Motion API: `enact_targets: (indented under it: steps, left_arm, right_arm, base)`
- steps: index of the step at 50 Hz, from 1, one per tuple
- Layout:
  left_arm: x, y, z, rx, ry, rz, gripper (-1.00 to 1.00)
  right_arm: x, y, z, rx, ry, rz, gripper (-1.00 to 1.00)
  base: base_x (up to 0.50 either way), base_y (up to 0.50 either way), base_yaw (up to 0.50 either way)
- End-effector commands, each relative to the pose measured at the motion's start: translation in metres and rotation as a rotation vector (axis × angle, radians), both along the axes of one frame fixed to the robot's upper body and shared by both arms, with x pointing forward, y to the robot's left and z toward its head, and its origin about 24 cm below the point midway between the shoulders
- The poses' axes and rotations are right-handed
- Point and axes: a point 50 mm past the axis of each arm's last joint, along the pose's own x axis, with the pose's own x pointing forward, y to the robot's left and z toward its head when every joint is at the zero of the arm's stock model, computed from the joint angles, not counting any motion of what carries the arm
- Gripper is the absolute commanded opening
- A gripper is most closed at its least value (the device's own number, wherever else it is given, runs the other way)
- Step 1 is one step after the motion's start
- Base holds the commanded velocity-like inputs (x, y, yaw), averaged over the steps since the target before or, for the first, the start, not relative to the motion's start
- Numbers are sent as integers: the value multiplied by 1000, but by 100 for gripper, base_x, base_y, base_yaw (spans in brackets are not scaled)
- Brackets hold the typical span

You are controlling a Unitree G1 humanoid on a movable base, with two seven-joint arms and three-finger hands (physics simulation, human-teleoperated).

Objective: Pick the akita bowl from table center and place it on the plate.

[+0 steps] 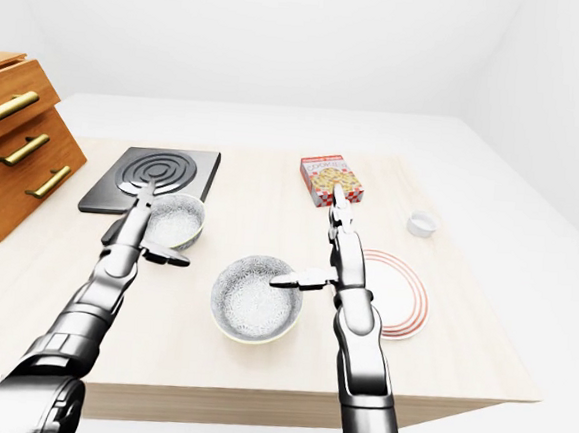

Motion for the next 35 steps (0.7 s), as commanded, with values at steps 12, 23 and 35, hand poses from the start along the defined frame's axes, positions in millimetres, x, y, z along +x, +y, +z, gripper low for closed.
enact_targets:
  steps: [12, 23, 35]
  left_arm:
    - [17, 13, -12, 490, 195, 19, 100]
    - [13, 1, -24, 571, 234, -43, 100]
    - [6, -6, -40, 595, 282, -82, 100]
  right_arm:
    - [1, -1, -3, -3, 14, -11, 100]
    - [2, -1, -5, -8, 23, -11, 100]
    - [2, -1, -8, -10, 35, -7, 100]
  base:
    - [0, 0, 0]
    - [0, 0, 0]
    - [0, 0, 0]
